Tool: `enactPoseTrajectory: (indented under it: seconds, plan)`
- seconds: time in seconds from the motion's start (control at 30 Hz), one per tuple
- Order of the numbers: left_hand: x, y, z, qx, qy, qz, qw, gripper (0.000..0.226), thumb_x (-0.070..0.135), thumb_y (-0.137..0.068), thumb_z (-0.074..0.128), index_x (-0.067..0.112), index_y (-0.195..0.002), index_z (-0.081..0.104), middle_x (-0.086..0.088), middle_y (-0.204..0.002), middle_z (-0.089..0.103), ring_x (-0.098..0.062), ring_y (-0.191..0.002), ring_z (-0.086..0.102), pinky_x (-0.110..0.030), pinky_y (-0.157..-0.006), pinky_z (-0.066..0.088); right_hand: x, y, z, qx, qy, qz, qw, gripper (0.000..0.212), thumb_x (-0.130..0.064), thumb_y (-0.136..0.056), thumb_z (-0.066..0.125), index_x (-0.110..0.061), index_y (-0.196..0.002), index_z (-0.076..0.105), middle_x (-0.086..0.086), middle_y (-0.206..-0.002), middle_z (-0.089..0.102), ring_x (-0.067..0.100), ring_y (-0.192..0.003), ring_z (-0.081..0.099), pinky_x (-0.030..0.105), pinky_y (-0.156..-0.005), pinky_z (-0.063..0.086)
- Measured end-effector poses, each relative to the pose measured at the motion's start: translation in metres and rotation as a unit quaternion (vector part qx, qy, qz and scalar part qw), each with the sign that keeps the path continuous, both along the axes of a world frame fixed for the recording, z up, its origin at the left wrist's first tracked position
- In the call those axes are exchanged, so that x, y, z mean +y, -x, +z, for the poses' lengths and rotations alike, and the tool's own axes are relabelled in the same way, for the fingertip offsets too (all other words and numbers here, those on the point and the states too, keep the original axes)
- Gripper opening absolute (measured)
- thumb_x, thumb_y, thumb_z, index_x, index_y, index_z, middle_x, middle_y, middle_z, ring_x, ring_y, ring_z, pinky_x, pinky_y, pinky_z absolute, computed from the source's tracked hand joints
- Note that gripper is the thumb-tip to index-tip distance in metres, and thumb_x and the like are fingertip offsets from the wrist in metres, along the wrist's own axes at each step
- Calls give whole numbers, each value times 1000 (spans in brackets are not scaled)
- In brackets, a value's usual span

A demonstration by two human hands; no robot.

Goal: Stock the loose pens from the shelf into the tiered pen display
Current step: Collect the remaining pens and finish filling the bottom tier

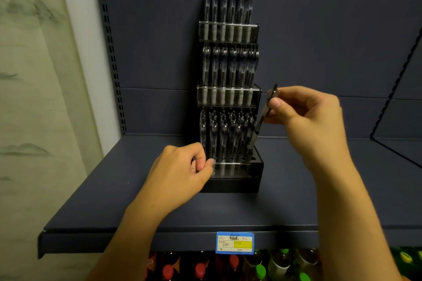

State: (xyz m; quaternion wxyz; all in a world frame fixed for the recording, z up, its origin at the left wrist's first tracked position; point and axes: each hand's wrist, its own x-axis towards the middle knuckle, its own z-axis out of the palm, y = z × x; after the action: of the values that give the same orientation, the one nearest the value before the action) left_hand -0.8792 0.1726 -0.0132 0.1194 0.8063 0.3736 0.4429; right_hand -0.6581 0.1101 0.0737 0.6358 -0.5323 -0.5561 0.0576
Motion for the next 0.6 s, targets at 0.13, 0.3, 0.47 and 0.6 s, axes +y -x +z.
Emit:
enactPoseTrajectory:
  seconds: [0.13, 0.3, 0.47, 0.6]
  plan:
    - [0, 0, 1, 3, -1, 1, 1000, 42, 28, -88, 72, 29, -59, 42, 8, -48, 44, -13, -46, 43, -33, -52, 47, 10, 5, -5, -29, 40, -9, 999, 11, -12, -94, 71, -18, -101, 77, -3, -83, 77, 9, -74, 76, 39, -84, 62]
    - [-1, 2, 3, 3, 7, 3, 1000, 41, 29, -88, 72, 29, -59, 44, 8, -48, 45, -13, -46, 44, -35, -54, 50, 15, 7, -8, -36, 63, -17, 997, 9, -13, -95, 70, -19, -99, 75, -4, -83, 76, 6, -71, 75, 32, -83, 62]
    - [-2, 5, 4, 7, 4, 9, 1000, 41, 27, -89, 73, 28, -59, 45, 8, -46, 42, -13, -46, 45, -32, -54, 50, 17, 7, -6, -43, 70, -32, 996, 9, -14, -95, 71, -21, -100, 74, -4, -83, 76, 7, -72, 75, 33, -83, 62]
    - [-1, 6, 4, 8, 2, 9, 1000, 40, 27, -88, 73, 27, -59, 45, 7, -46, 43, -13, -46, 46, -30, -54, 49, 16, 7, -4, -65, 72, -46, 994, 7, -15, -95, 71, -21, -98, 73, -3, -79, 75, 10, -73, 75, 39, -86, 62]
